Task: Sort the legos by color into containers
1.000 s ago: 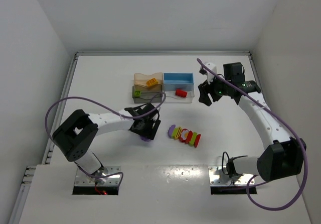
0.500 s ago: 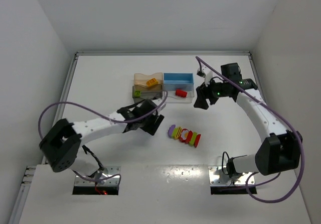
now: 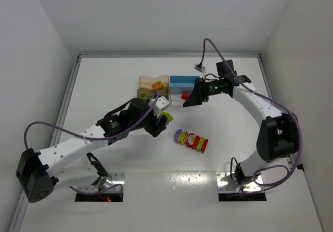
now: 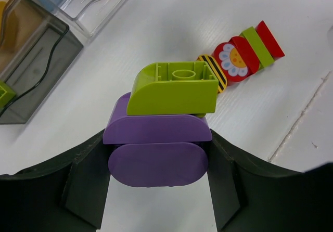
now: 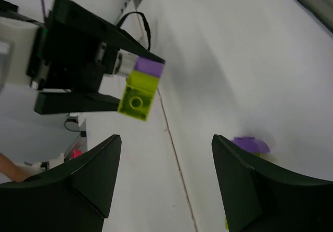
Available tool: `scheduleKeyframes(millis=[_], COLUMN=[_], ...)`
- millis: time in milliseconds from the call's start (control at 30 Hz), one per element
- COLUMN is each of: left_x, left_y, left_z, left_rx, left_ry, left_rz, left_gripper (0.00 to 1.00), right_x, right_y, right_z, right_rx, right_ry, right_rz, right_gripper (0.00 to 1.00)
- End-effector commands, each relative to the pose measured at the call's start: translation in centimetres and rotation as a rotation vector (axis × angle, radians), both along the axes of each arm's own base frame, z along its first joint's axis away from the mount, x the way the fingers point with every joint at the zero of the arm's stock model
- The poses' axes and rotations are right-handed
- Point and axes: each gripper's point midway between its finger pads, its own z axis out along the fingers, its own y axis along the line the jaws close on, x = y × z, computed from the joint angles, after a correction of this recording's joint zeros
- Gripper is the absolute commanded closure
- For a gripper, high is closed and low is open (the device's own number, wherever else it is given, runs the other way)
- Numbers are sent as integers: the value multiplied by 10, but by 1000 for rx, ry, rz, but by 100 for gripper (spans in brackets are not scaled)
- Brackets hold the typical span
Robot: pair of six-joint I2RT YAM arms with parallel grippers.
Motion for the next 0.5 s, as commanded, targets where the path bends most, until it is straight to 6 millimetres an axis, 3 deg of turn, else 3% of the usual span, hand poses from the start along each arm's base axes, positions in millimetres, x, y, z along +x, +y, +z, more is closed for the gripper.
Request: scheduleKeyframes(millis=[0, 133, 267, 467], left_x=[-3, 0, 5, 11], left_y=[-8, -12, -17, -23], left_z=[11, 10, 16, 19], left_rx=[-24, -22, -26, -28], left_ry=[-41, -39, -43, -57], left_rz=[-58, -58, -58, -51], left_gripper=[97, 97, 97, 97], right_x=[7, 7, 9, 3], right_y=[24, 42, 46, 51], right_z=[44, 39, 10, -4], right_rx=[107, 53, -56, -112], right_ry=[-35, -59, -38, -17], right_rz=[63, 78, 46, 60], right_gripper=[29, 28, 28, 28])
